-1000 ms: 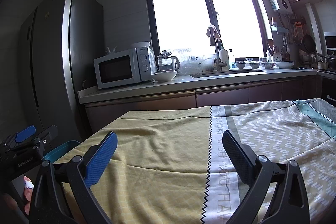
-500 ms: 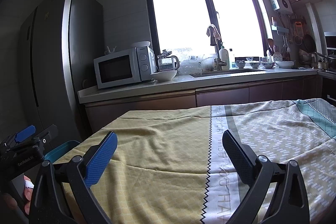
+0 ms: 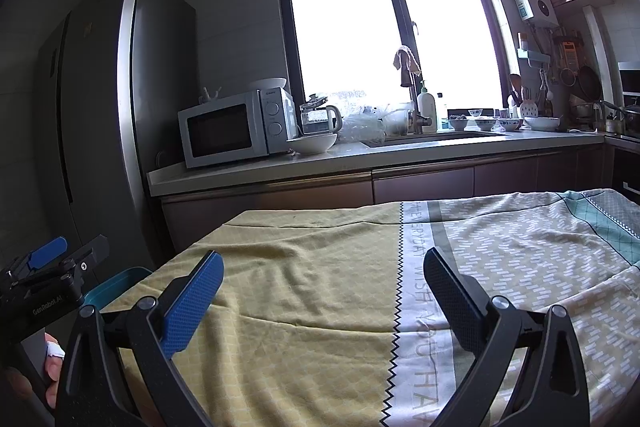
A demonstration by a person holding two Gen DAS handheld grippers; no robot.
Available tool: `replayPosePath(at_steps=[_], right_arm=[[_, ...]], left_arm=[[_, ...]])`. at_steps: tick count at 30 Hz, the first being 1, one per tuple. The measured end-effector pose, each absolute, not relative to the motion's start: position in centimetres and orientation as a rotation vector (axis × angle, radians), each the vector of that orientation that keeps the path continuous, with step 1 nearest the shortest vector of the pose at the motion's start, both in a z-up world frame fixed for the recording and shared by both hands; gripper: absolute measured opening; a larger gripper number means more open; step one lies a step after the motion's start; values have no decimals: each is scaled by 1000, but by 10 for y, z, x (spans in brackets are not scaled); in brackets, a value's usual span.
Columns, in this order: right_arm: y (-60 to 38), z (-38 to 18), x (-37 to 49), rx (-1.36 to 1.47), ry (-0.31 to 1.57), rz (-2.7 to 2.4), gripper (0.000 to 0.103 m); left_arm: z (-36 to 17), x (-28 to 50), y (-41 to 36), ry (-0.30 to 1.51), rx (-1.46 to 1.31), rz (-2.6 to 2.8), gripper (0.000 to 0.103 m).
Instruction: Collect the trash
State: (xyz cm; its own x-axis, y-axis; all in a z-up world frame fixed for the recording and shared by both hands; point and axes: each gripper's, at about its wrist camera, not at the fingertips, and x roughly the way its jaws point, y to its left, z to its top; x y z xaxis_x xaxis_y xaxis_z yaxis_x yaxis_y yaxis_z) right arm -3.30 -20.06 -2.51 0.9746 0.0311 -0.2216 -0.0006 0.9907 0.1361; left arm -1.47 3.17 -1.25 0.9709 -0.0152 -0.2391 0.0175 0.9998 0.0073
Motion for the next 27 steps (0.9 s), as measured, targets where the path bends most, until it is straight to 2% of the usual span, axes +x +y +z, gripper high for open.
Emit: replayPosePath(at_steps=[27], right_arm=[[-203, -27, -33, 139, 234, 15, 97]], left_arm=[[-13, -11, 31, 248, 9, -22, 97]])
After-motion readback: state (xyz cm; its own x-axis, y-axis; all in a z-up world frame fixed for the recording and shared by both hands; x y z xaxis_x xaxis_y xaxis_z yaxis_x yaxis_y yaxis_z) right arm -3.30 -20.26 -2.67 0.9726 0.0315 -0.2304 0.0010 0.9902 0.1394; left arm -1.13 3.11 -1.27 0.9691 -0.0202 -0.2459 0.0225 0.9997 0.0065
